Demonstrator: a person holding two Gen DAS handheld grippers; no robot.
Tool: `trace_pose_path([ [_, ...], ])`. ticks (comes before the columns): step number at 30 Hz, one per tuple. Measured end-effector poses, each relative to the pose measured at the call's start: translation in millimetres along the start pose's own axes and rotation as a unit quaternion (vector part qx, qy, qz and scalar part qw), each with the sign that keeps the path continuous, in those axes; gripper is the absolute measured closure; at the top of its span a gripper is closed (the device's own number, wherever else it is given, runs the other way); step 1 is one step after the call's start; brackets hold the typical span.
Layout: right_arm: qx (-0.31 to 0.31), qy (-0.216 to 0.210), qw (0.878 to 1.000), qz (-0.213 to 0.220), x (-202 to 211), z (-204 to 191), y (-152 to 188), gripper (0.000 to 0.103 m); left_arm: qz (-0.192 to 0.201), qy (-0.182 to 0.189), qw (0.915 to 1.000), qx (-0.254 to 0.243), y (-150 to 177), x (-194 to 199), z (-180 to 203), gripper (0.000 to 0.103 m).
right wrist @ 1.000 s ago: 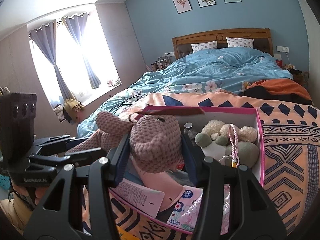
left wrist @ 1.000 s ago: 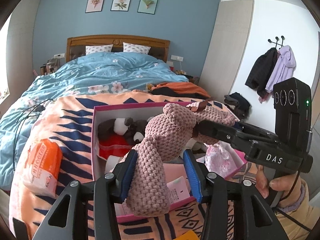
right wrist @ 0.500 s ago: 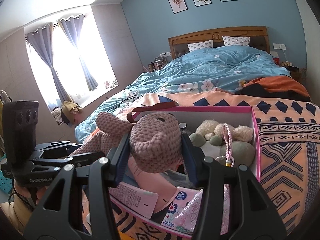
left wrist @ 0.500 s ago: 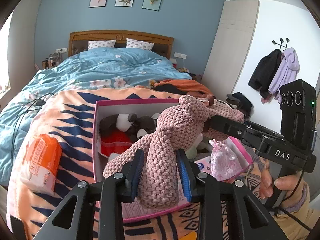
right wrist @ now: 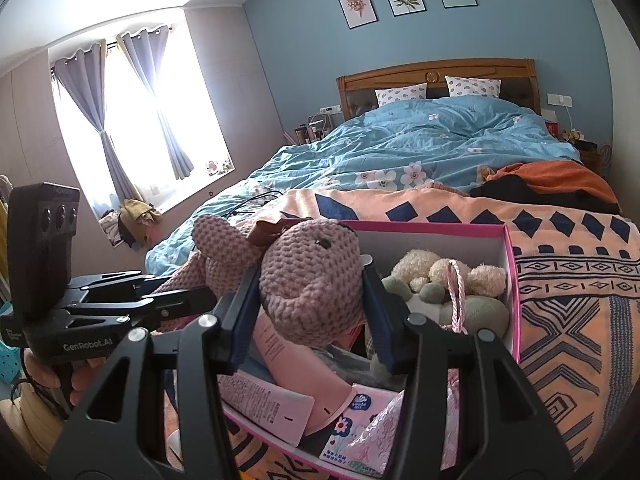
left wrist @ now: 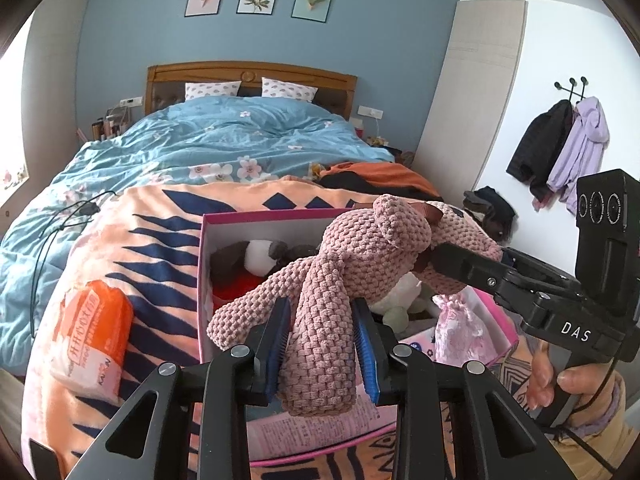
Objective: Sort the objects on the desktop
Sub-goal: 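Lower the bunny into the box with both grippers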
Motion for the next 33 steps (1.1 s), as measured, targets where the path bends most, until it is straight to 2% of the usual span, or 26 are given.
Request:
trace_pose_path([
  [16, 0.013, 0.004, 1.000, -0.017, -13.6, 0.5, -12.6, 0.051, -0.012, -0.016, 0.9998, 0.009, -15.4, -11.6, -12.9, 0.072],
  [33, 0.019, 0.014, 0.999, -0.025, -26.9, 2.8, -17.7, 0.051, -0.015, -0.016, 0.9997, 0.012, -21.2, -22.6, -19.2, 0.072],
])
Point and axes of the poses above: each gripper's, at about its wrist camera, not at the fingertips, and x roughly against the way its jaws point, z to its right, y to its underside, the point moved 2 cm from there along -x, roughly the way its jaws point, and after that the axes turned 7 degrees about -z, right-handed, at the moved point
